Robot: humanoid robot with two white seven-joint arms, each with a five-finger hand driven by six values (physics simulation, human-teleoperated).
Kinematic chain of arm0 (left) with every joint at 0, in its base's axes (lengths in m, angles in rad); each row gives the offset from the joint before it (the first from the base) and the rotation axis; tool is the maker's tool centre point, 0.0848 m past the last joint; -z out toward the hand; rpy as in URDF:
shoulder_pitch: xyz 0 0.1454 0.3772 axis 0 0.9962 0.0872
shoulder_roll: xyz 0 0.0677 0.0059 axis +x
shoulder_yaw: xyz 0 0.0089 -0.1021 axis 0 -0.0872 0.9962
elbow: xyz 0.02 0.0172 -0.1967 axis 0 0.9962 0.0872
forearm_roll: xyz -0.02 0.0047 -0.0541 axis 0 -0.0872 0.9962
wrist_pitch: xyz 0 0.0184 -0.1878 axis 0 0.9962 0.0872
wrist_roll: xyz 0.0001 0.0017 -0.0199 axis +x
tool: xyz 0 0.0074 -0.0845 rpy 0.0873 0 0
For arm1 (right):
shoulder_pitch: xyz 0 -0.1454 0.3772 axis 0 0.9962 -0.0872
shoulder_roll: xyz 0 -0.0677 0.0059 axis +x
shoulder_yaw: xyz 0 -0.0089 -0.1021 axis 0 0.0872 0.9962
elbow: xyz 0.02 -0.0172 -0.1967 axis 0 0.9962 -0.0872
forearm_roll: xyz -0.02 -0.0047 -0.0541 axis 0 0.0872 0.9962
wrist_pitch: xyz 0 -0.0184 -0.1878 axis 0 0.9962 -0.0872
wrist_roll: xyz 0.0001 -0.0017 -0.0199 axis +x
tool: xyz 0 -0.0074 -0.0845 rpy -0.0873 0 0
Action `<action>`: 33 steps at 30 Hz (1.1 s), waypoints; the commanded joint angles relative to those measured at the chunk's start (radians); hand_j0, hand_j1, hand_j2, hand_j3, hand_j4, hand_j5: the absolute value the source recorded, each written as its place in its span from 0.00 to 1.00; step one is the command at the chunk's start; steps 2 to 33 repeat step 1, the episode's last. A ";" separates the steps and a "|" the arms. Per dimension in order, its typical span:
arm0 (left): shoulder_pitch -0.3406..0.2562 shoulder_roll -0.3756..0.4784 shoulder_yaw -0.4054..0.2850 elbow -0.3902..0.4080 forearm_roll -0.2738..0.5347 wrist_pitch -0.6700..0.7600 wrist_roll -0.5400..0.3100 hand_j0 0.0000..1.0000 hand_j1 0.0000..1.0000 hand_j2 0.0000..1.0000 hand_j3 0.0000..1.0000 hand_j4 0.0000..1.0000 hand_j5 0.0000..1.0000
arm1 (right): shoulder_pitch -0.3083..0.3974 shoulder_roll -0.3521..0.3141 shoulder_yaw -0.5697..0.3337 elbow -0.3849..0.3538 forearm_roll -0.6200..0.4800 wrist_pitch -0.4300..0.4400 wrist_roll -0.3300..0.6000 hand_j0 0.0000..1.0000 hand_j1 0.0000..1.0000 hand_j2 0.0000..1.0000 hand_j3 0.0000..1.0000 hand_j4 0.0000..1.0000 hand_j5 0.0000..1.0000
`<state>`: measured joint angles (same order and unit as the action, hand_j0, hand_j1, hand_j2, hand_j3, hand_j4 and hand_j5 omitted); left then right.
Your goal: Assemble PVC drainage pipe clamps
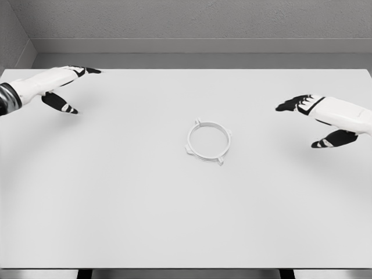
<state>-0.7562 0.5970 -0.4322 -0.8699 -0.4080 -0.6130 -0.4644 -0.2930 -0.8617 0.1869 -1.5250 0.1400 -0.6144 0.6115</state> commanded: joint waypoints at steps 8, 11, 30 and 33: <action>0.000 0.010 0.004 0.006 0.008 0.002 0.001 1.00 1.00 1.00 1.00 1.00 1.00 | 0.000 0.026 -0.069 -0.007 -0.022 0.003 -0.001 1.00 1.00 1.00 1.00 1.00 1.00; 0.000 0.010 0.004 0.006 0.008 0.002 0.001 1.00 1.00 1.00 1.00 1.00 1.00 | 0.000 0.026 -0.069 -0.007 -0.022 0.003 -0.001 1.00 1.00 1.00 1.00 1.00 1.00; 0.000 0.010 0.004 0.006 0.008 0.002 0.001 1.00 1.00 1.00 1.00 1.00 1.00 | 0.000 0.026 -0.069 -0.007 -0.022 0.003 -0.001 1.00 1.00 1.00 1.00 1.00 1.00; 0.000 0.010 0.004 0.006 0.008 0.002 0.001 1.00 1.00 1.00 1.00 1.00 1.00 | 0.000 0.026 -0.069 -0.007 -0.022 0.003 -0.001 1.00 1.00 1.00 1.00 1.00 1.00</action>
